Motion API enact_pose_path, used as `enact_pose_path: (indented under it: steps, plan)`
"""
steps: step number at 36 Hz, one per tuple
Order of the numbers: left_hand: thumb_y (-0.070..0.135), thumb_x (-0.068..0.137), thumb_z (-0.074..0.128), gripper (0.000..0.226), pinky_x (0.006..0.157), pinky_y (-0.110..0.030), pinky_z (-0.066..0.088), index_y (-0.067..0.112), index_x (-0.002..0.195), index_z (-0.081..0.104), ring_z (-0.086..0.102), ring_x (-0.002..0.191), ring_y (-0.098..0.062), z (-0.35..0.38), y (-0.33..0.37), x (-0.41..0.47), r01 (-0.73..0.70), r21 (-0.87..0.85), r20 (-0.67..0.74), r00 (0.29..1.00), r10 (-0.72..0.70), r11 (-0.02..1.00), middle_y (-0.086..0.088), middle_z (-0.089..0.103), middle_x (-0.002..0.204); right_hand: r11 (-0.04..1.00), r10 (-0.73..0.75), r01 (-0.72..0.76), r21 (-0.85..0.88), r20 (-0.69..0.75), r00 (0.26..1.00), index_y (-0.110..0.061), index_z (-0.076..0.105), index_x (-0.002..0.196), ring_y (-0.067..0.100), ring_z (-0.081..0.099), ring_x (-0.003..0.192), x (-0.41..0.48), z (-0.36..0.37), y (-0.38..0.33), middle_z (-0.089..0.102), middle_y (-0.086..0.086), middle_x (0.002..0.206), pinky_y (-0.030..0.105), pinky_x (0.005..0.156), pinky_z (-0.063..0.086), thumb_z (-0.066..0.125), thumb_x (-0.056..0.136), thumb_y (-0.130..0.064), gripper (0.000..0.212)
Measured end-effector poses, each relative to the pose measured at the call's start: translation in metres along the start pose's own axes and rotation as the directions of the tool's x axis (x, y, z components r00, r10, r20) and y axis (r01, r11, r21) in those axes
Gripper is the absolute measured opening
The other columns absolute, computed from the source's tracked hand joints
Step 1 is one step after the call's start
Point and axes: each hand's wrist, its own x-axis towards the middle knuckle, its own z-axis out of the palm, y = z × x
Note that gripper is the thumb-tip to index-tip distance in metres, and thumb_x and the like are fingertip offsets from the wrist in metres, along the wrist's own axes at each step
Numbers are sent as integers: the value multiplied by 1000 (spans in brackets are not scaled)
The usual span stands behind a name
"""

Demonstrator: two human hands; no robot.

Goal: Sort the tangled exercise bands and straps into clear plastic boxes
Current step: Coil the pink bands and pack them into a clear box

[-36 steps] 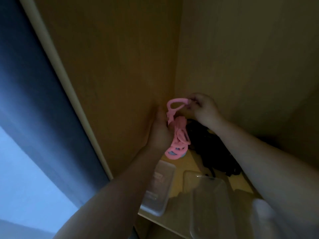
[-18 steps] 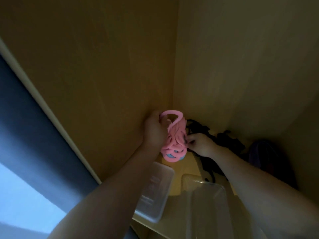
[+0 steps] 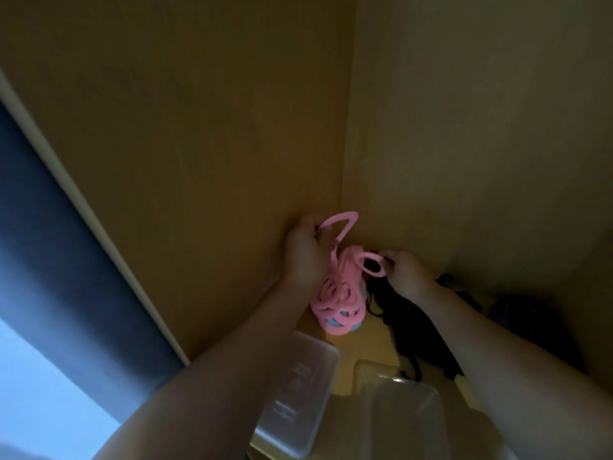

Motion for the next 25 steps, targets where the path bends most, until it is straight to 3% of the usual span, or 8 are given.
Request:
enact_pose_path:
  steps: [4,8,11,14,18,21,25]
  plan:
    - [14,95,51,15,69,-46,57,23,83,57,69,73,-21,4,26,13,-31,-44,-11,999,31,999,-6,71,78,999,-11,18,35,-190,982,-9,70,100,20,62,86,18,-45,-24,70,8,99,27,74,45,57,91,-8,16]
    - [16,92,53,16,70,-48,58,24,78,56,69,75,-26,7,55,32,-23,-100,-13,1000,21,995,-8,70,79,999,26,-14,46,-256,966,-5,70,106,23,64,93,31,-84,-38,70,12,104,26,75,44,55,93,-9,20]
    - [10,96,50,15,65,-36,56,17,84,54,67,76,-24,8,79,47,-44,-77,17,999,45,996,-4,66,80,998,39,-25,49,-304,952,-1,67,113,27,62,102,40,-108,-47,68,16,113,21,80,39,54,94,-7,24]
    - [8,98,47,11,60,-23,52,6,101,58,64,74,-17,8,93,56,-41,-61,55,998,44,997,0,64,80,999,48,-42,24,-311,949,-2,69,110,28,63,99,45,-120,-53,68,17,112,22,79,40,55,93,-8,23]
    - [10,98,47,16,71,-33,54,7,106,61,67,79,-19,9,94,58,20,-20,133,991,-17,1000,-5,69,89,993,110,-96,65,-264,958,-1,69,110,25,61,83,47,-120,-57,69,20,108,23,75,42,54,94,-7,23]
    - [11,98,47,20,68,-30,53,7,105,65,66,79,-19,11,84,54,45,-22,155,987,-41,999,-6,69,89,993,105,-88,79,-251,962,0,70,108,28,65,92,44,-111,-56,69,19,106,24,76,44,56,93,-7,22]
    - [14,96,52,19,72,-38,57,6,104,68,70,80,-25,16,70,49,138,-85,137,983,-126,987,-11,72,91,988,120,-91,124,-256,959,1,68,110,27,63,88,48,-106,-58,68,22,107,33,80,50,55,95,-8,22]
